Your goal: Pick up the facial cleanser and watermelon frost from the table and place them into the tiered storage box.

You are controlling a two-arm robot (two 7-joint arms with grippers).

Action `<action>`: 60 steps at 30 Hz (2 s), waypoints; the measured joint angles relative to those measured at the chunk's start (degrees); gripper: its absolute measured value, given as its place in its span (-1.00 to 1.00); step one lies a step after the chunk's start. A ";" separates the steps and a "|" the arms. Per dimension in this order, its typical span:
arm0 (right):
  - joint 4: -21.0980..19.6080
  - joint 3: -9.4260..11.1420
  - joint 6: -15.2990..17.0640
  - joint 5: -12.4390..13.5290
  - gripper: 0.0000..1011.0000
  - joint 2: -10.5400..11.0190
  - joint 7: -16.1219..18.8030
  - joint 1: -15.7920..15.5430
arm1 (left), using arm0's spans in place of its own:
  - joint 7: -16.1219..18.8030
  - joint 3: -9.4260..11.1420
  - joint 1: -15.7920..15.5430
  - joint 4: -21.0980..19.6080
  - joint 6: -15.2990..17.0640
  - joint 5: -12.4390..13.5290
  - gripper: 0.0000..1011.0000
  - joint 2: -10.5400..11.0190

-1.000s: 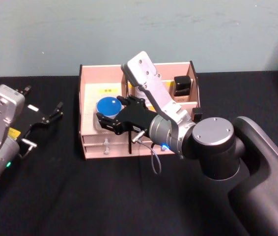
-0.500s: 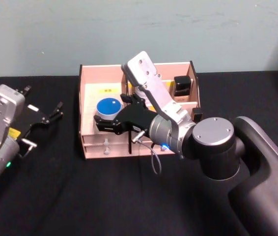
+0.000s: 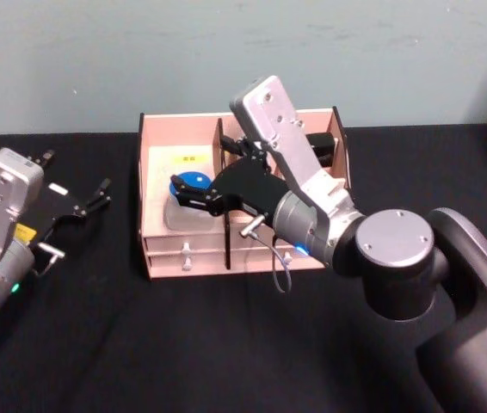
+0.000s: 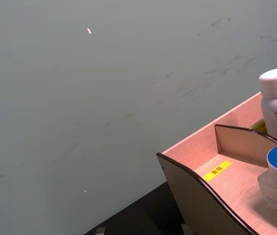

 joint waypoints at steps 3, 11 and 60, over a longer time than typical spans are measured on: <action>-2.16 0.35 -0.89 -0.18 0.98 0.63 0.00 -1.13 | 0.00 0.00 0.00 0.00 0.00 0.00 0.98 0.00; -10.02 2.24 -3.38 -0.49 0.98 3.35 -0.80 -6.19 | 0.00 0.00 0.00 0.00 0.00 0.00 0.98 0.00; -0.49 18.83 -16.60 -13.14 0.98 0.32 -17.69 -16.75 | 0.00 0.00 0.00 0.00 0.00 0.00 0.98 0.00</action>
